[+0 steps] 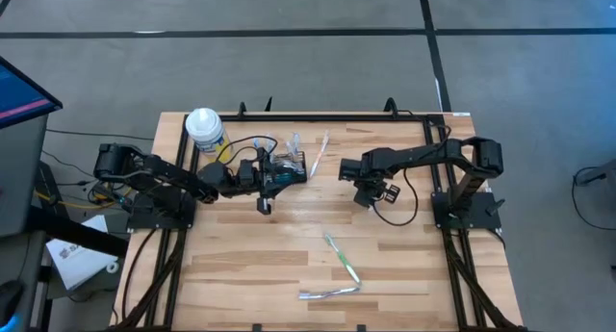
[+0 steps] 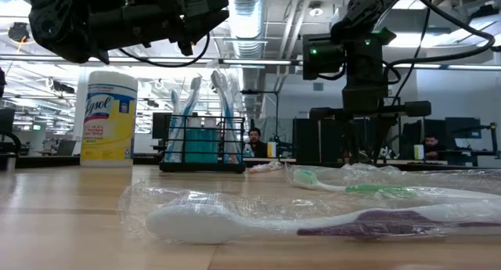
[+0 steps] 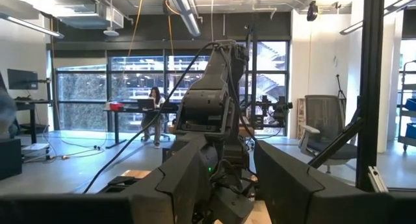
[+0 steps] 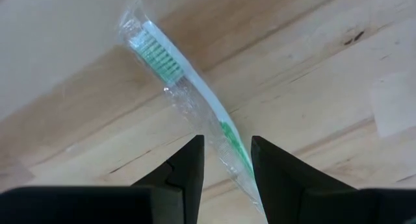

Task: Pick & Place toothbrushing station
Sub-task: Put the top green toothbrush into the mesh organizer

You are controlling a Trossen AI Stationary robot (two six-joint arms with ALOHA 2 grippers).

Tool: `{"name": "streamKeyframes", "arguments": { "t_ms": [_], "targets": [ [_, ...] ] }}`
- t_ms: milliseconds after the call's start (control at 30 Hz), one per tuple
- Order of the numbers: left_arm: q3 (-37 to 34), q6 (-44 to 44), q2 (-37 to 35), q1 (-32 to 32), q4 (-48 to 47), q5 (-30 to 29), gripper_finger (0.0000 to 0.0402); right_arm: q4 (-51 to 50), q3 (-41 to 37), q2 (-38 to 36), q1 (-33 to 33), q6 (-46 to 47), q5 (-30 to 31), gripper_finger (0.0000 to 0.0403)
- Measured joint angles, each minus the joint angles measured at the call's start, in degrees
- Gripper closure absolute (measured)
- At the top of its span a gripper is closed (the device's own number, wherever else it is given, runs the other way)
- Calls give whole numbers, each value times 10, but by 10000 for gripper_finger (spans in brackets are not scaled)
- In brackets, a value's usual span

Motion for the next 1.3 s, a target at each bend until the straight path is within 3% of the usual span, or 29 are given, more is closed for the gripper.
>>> {"name": "streamKeyframes", "arguments": {
  "t_ms": [867,1300],
  "targets": [
    [0,0,0,0,0,1,256,9,-1,0,-10,-129,-5,285],
    [0,-4,0,0,0,3,256,86,-63,0,-3,-136,-13,285]
  ]
}}
